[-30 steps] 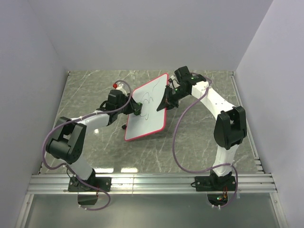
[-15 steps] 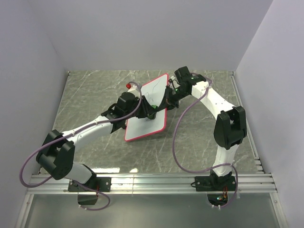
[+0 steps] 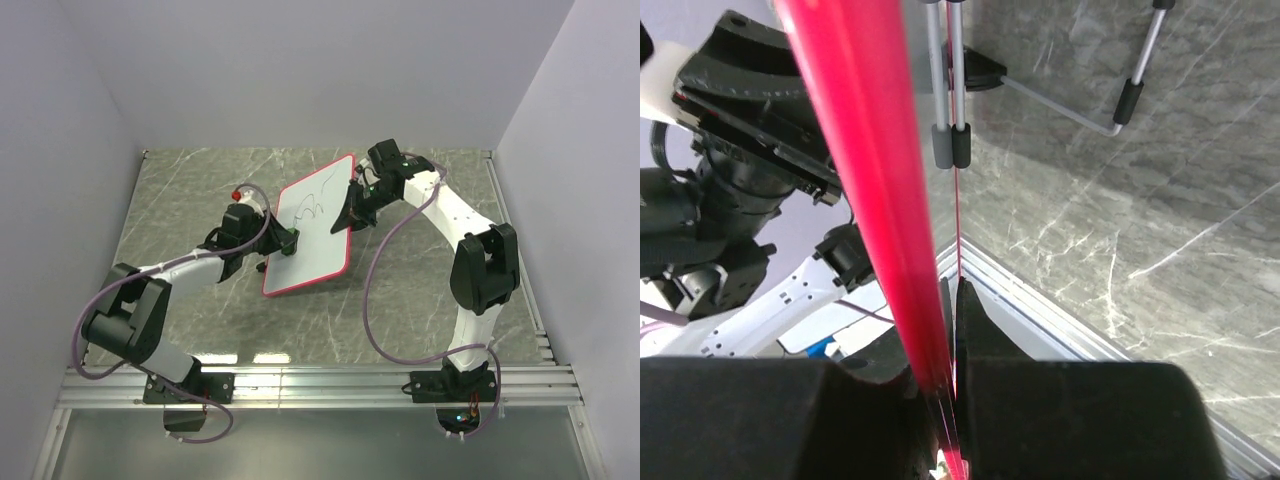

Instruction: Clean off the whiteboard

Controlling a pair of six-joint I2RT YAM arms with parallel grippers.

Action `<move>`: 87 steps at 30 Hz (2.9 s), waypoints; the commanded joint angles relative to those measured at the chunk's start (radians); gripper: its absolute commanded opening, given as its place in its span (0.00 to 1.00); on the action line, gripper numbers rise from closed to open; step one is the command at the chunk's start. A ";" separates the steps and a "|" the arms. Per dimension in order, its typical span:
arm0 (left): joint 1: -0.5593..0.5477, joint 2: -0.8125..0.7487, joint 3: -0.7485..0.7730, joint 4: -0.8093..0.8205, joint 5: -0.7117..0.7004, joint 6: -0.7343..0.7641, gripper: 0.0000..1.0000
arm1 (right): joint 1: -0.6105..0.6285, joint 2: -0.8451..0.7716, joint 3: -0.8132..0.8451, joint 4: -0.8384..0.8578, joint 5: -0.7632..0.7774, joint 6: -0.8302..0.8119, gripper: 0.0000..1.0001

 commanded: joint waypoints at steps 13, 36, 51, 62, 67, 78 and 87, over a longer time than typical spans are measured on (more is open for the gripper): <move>-0.068 0.227 0.348 -0.404 0.184 0.068 0.00 | 0.031 -0.003 -0.002 0.054 0.080 0.025 0.00; -0.009 0.546 0.685 -0.553 0.230 0.131 0.00 | 0.050 0.026 0.010 0.015 0.098 0.008 0.00; 0.074 0.531 0.574 -0.558 0.203 0.213 0.00 | 0.050 0.046 0.038 0.002 0.109 0.008 0.00; -0.101 0.365 0.588 -0.500 0.281 0.013 0.00 | 0.050 0.049 0.058 -0.002 0.105 0.010 0.00; -0.088 0.315 0.569 -0.501 0.250 0.002 0.00 | 0.051 0.032 0.032 0.006 0.106 0.010 0.00; 0.076 0.556 0.831 -0.634 0.232 0.137 0.00 | 0.073 -0.014 0.001 -0.006 0.111 -0.018 0.00; 0.096 0.717 1.040 -0.722 0.226 0.181 0.00 | 0.087 -0.041 -0.031 0.006 0.103 -0.022 0.00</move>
